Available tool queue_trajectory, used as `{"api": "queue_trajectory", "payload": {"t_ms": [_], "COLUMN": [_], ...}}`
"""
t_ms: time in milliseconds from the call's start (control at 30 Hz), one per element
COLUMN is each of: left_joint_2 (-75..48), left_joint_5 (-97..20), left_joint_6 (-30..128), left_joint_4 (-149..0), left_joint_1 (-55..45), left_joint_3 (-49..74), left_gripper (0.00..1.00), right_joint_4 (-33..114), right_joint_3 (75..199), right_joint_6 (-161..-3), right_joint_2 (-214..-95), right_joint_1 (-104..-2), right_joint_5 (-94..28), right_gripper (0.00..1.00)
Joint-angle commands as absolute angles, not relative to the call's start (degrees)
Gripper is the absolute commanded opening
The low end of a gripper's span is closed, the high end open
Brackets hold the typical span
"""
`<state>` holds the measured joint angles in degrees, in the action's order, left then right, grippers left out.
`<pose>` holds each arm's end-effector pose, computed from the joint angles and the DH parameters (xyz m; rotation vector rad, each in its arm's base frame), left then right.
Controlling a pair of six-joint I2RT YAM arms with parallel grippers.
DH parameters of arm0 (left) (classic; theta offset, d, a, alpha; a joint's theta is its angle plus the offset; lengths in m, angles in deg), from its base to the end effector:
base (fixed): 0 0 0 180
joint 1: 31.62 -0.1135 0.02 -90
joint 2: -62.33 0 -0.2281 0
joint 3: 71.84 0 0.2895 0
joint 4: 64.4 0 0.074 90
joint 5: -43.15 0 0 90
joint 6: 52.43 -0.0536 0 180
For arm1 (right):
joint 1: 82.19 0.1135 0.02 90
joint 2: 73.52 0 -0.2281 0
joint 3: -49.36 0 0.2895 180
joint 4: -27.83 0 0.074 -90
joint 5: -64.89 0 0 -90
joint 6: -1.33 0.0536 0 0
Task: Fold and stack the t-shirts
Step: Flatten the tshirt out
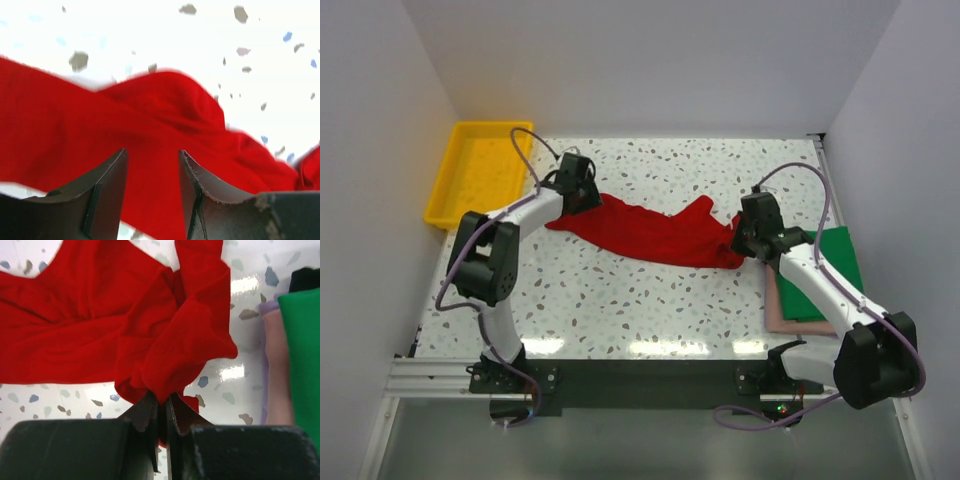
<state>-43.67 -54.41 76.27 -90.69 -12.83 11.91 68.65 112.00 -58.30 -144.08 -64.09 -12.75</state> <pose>0.4141 -0.1334 0.1279 -0.4799 2.3827 -0.3015 0.3022 0.0867 0.1937 0.3534 2.3735 0.1338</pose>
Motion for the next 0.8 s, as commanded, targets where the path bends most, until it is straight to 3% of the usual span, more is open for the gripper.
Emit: {"api": "queue_trajectory", "payload": {"t_ms": [0,267,767], "left_joint_2": [-49.18,-54.22,-57.46], "left_joint_5": [-60.38,-68.12,-67.25], "left_joint_6": [72.91,73.69,72.82], "left_joint_4": [-93.67,-98.07,-100.27], "left_joint_1": [-13.69,-15.35,-23.1], "left_joint_3": [19.21,25.21,28.36], "left_gripper": [0.49,0.49,0.44], "right_joint_4": [64.32,62.65,59.74], "right_joint_3": [109.85,107.2,105.09], "right_joint_6": [-56.85,-57.38,-57.99], "right_joint_2": [-142.78,-142.25,-143.3], "right_joint_1": [-64.0,-64.0,-64.0], "right_joint_5": [-15.36,-17.29,-20.1], "right_gripper": [0.06,0.06,0.06]}}
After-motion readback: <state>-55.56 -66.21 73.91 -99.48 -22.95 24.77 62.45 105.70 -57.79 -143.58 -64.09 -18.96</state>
